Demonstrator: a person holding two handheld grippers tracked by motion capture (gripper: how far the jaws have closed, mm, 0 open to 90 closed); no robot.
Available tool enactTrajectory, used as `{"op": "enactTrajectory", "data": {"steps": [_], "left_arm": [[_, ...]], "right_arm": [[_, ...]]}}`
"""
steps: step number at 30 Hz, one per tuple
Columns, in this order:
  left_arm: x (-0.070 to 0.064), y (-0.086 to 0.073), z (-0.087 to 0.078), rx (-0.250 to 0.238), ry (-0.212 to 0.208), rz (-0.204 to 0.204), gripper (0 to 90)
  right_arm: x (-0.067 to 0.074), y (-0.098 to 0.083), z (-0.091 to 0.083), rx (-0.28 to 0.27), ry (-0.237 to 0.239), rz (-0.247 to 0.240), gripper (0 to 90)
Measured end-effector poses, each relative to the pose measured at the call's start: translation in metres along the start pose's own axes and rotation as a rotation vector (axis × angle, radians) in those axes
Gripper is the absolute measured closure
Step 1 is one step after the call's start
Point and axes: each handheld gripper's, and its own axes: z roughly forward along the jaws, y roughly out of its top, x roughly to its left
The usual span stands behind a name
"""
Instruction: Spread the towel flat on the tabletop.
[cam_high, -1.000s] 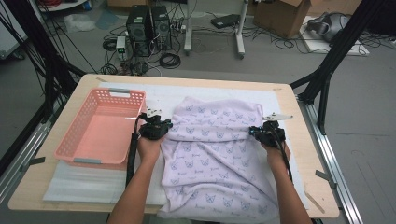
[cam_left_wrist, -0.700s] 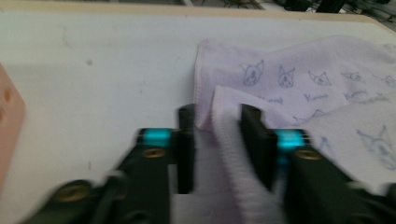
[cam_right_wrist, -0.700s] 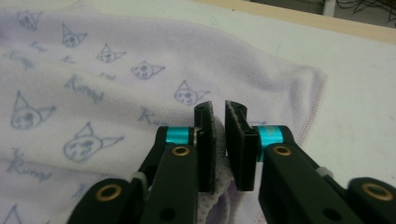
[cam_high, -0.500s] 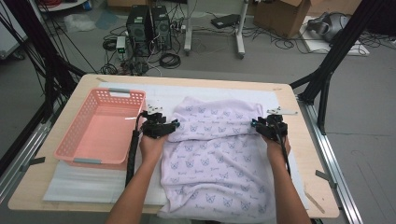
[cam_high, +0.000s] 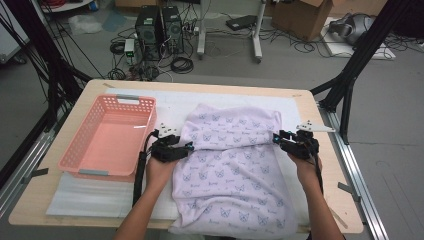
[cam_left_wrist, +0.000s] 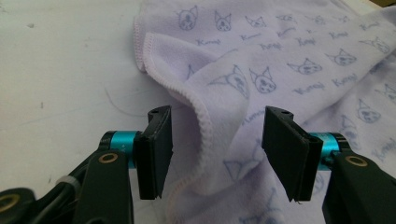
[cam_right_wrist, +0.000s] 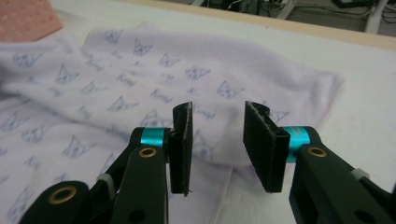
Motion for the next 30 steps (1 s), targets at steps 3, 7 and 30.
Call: {"op": "enactTrajectory", "data": {"steps": [3,7,30], "left_arm": [[0.000,-0.005,-0.005,0.009,-0.012,0.005,43.0],[-0.001,-0.013,-0.012,0.028,-0.011,0.028,42.1],[0.008,-0.012,0.001,0.053,0.119,-0.021,86.6]], "right_arm": [[0.004,-0.006,-0.007,0.023,0.047,-0.004,60.1],[0.011,-0.018,-0.013,0.066,0.067,-0.043,57.3],[0.003,-0.046,0.010,0.166,-0.125,0.008,85.5]]}}
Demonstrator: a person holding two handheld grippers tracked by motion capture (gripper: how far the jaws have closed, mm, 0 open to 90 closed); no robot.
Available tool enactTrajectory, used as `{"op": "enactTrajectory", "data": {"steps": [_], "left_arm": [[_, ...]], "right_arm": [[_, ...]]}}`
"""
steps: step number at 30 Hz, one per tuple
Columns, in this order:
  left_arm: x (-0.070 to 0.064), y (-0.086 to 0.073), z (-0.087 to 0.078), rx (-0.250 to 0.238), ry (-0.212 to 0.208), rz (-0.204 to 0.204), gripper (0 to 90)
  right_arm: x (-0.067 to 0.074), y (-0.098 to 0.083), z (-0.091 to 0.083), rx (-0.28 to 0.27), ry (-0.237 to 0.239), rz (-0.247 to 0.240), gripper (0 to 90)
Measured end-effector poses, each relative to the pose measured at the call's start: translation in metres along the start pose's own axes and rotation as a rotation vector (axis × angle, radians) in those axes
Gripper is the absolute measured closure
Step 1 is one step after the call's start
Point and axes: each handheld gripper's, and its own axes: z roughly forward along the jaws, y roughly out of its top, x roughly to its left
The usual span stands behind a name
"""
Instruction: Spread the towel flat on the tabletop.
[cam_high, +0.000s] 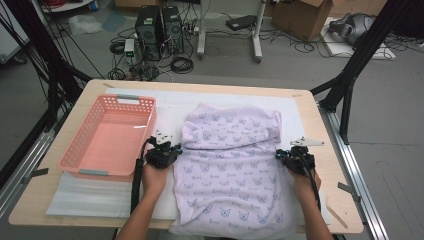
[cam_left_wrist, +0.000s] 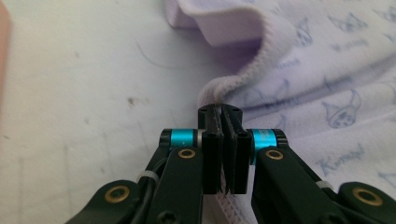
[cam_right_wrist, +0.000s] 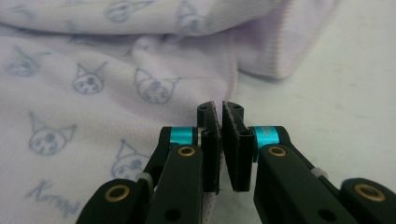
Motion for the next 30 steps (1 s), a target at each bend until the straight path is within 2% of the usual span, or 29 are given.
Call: {"op": "enactTrajectory", "data": {"steps": [2,5,7,9,10,11,12,13,17,18,19,22,25,27,28,30], "left_arm": [[0.000,0.007,0.003,-0.026,0.009,-0.017,86.7],[0.000,0.017,0.010,-0.031,0.034,-0.003,86.7],[0.002,0.022,0.014,-0.041,0.043,-0.012,86.7],[0.004,0.025,0.016,-0.043,0.033,-0.022,86.6],[0.003,0.025,0.016,-0.055,0.017,-0.014,86.3],[0.001,0.025,0.015,-0.056,0.002,0.004,84.2],[-0.001,0.024,0.015,-0.045,-0.011,0.013,76.5],[-0.001,0.023,0.013,-0.033,-0.035,0.008,65.5],[-0.003,0.019,0.003,-0.037,-0.082,-0.015,45.1],[-0.004,0.018,0.001,-0.013,-0.079,0.007,40.5],[-0.005,0.017,-0.002,-0.010,-0.082,0.022,37.0],[-0.009,0.010,-0.012,-0.025,-0.097,0.062,36.9],[-0.012,-0.002,-0.020,-0.015,-0.137,0.070,33.9],[-0.012,-0.011,-0.026,-0.007,-0.155,0.087,34.2],[-0.012,-0.015,-0.028,-0.002,-0.163,0.085,34.2],[-0.010,-0.021,-0.032,0.001,-0.168,0.081,34.3]], "right_arm": [[-0.003,0.003,0.002,-0.015,-0.027,0.010,85.5],[-0.007,0.009,0.004,-0.049,-0.058,0.032,85.5],[-0.008,0.012,0.005,-0.054,-0.071,0.033,85.5],[-0.008,0.013,0.007,-0.050,-0.076,0.017,85.4],[-0.007,0.013,0.008,-0.049,-0.079,0.010,85.3],[-0.008,0.013,0.009,-0.049,-0.072,0.017,84.5],[-0.008,0.012,0.008,-0.048,-0.053,0.040,83.4],[-0.009,0.012,0.008,-0.051,-0.041,0.047,81.0],[-0.010,0.012,0.002,-0.066,-0.031,0.059,65.0],[-0.011,0.011,0.000,-0.065,-0.019,0.062,61.3],[-0.011,0.011,-0.001,-0.067,-0.005,0.064,59.6],[-0.010,0.008,-0.007,-0.064,0.014,0.036,54.7],[-0.008,0.005,-0.017,-0.071,0.029,0.015,51.6],[-0.006,0.000,-0.025,-0.078,0.056,0.005,50.6],[-0.006,-0.002,-0.029,-0.084,0.074,-0.007,50.4],[-0.003,-0.009,-0.038,-0.086,0.081,-0.018,49.4]]}}
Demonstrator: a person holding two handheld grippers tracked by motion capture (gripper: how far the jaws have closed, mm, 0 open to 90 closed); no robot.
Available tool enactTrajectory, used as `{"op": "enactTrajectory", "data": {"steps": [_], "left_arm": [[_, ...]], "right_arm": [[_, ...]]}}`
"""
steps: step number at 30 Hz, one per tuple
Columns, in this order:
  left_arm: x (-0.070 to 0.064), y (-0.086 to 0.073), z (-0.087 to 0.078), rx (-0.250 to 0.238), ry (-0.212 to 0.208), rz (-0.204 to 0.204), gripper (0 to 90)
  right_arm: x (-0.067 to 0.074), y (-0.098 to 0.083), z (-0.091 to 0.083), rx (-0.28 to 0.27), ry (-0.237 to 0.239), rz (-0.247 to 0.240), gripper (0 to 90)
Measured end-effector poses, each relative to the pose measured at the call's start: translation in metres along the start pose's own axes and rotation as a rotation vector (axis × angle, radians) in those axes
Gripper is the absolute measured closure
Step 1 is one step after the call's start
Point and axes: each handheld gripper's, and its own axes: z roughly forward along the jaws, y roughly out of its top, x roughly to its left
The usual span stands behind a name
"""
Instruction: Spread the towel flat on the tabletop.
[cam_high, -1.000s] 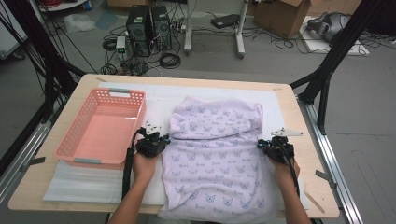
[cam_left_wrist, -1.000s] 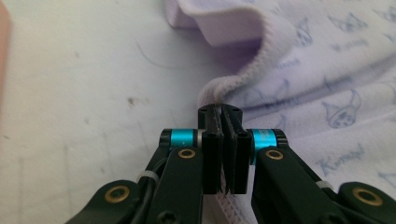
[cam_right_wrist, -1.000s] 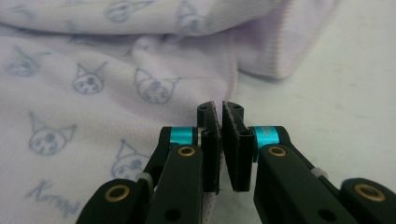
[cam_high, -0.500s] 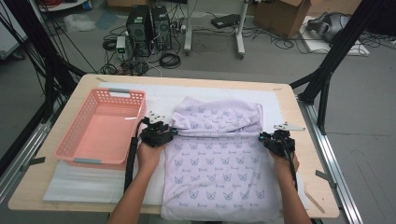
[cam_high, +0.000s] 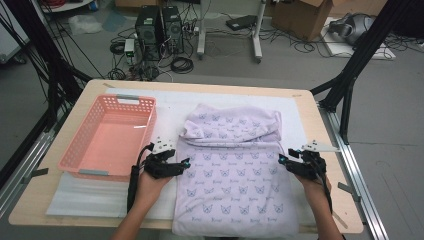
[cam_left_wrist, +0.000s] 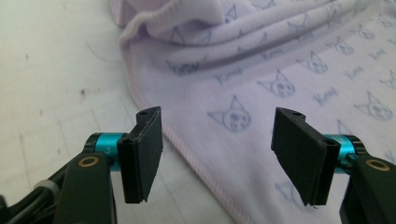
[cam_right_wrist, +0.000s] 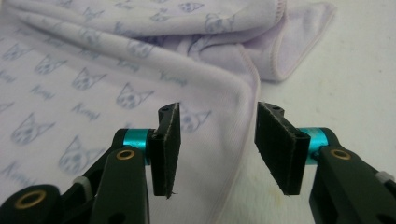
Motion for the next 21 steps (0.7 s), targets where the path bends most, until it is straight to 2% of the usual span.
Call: {"op": "enactTrajectory", "data": {"steps": [4,7,10,12,13,14,15,16,18,21], "left_arm": [[0.002,-0.005,-0.003,0.030,-0.001,0.004,35.4],[0.001,-0.009,-0.001,0.066,-0.040,-0.005,41.1],[-0.007,-0.011,0.000,0.065,-0.023,0.025,41.9],[-0.014,-0.012,0.000,0.065,0.011,0.069,49.3],[-0.017,-0.012,0.001,0.064,0.018,0.090,55.8],[-0.018,-0.012,0.001,0.067,-0.001,0.091,67.6],[-0.021,-0.012,0.002,0.071,-0.008,0.092,78.0],[-0.024,-0.012,0.003,0.073,0.000,0.104,86.1],[-0.025,-0.010,0.003,0.074,0.016,0.104,86.6],[-0.015,-0.006,0.007,0.063,0.057,0.070,86.9]], "right_arm": [[0.005,-0.009,-0.012,0.015,0.020,-0.024,47.2],[0.007,-0.017,-0.016,0.018,0.035,-0.016,47.3],[0.008,-0.025,-0.012,0.069,0.026,-0.041,48.4],[0.009,-0.028,-0.008,0.116,0.024,-0.050,51.5],[0.009,-0.030,-0.007,0.105,0.020,-0.048,53.3],[0.009,-0.030,-0.007,0.104,0.017,-0.039,56.5],[0.010,-0.030,-0.007,0.104,0.016,-0.035,63.8],[0.010,-0.029,-0.007,0.101,0.035,-0.027,74.8],[0.012,-0.028,-0.006,0.102,0.056,-0.039,84.4],[0.015,-0.026,-0.003,0.096,0.026,-0.056,85.3]]}}
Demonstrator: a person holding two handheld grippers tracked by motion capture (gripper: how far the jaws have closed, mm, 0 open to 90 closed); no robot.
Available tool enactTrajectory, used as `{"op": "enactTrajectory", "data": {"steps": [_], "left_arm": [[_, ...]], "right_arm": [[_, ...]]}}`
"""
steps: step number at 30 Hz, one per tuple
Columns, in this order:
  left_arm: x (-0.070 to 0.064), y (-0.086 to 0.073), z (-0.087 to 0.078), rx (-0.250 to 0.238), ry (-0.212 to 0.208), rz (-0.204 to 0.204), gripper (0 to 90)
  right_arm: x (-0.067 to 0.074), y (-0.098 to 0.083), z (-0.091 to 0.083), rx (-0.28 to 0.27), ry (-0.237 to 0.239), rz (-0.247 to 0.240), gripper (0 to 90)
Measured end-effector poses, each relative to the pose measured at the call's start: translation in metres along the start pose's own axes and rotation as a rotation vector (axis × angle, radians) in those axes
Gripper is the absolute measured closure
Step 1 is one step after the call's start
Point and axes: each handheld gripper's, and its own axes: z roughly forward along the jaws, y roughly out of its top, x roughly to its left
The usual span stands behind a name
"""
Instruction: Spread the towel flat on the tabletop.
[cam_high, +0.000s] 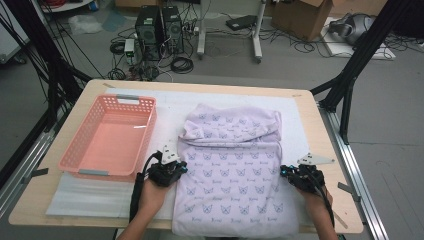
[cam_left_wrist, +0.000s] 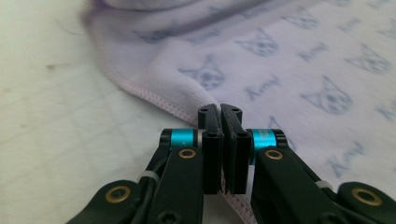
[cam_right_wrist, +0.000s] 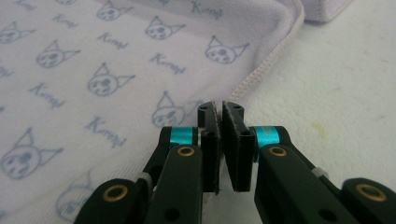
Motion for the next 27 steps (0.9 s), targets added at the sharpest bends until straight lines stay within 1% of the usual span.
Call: {"op": "enactTrajectory", "data": {"steps": [3,4,5,7,8,9,10,13,14,16,17,18,19,21,22,24,26,27], "left_arm": [[0.013,0.004,0.005,-0.015,0.016,-0.076,86.9],[0.015,0.004,0.007,-0.017,0.006,-0.103,86.9],[0.016,0.004,0.007,-0.019,0.005,-0.111,86.7],[0.015,0.003,0.005,-0.040,-0.007,-0.101,84.7],[0.015,0.002,0.003,-0.047,-0.017,-0.108,78.2],[0.015,0.000,0.000,-0.043,-0.034,-0.132,68.1],[0.016,-0.002,-0.003,-0.037,-0.053,-0.147,61.8],[0.016,-0.010,-0.013,-0.029,-0.087,-0.147,52.0],[0.017,-0.012,-0.016,-0.030,-0.100,-0.144,50.4],[0.018,-0.014,-0.023,-0.038,-0.112,-0.138,49.1],[0.018,-0.015,-0.025,-0.042,-0.116,-0.139,47.9],[0.018,-0.016,-0.029,-0.044,-0.132,-0.144,47.5],[0.018,-0.018,-0.031,-0.046,-0.140,-0.152,47.5],[0.015,-0.021,-0.032,-0.038,-0.151,-0.176,46.4],[0.013,-0.021,-0.032,-0.032,-0.158,-0.179,46.4],[0.007,-0.020,-0.031,-0.025,-0.163,-0.165,46.4],[0.001,-0.021,-0.030,-0.013,-0.168,-0.152,46.5],[-0.001,-0.022,-0.029,-0.002,-0.172,-0.150,46.4]], "right_arm": [[0.000,0.002,0.004,-0.011,-0.053,-0.028,85.7],[-0.001,0.003,0.005,-0.017,-0.067,-0.031,85.7],[-0.001,0.004,0.007,-0.018,-0.074,-0.021,85.6],[-0.001,0.005,0.007,-0.025,-0.077,-0.011,82.4],[0.000,0.004,0.006,-0.029,-0.079,-0.006,77.4],[-0.001,0.004,0.005,-0.032,-0.078,-0.002,72.2],[-0.001,0.003,0.004,-0.034,-0.068,0.007,69.3],[-0.001,-0.001,-0.001,-0.034,-0.029,0.009,62.4],[-0.001,-0.002,-0.003,-0.031,-0.013,0.003,61.5],[0.002,-0.004,-0.006,-0.012,-0.008,-0.023,59.0],[0.003,-0.005,-0.007,-0.006,-0.001,-0.022,57.6],[0.003,-0.005,-0.008,-0.007,0.006,-0.025,57.0],[0.004,-0.006,-0.010,-0.008,0.009,-0.021,56.2],[0.005,-0.007,-0.014,-0.010,0.006,-0.007,55.8],[0.006,-0.009,-0.016,-0.010,0.002,-0.004,55.8],[0.007,-0.012,-0.019,0.005,-0.011,-0.008,55.8],[0.008,-0.018,-0.022,0.015,-0.005,-0.003,56.3],[0.008,-0.020,-0.023,0.007,0.001,-0.002,56.5]]}}
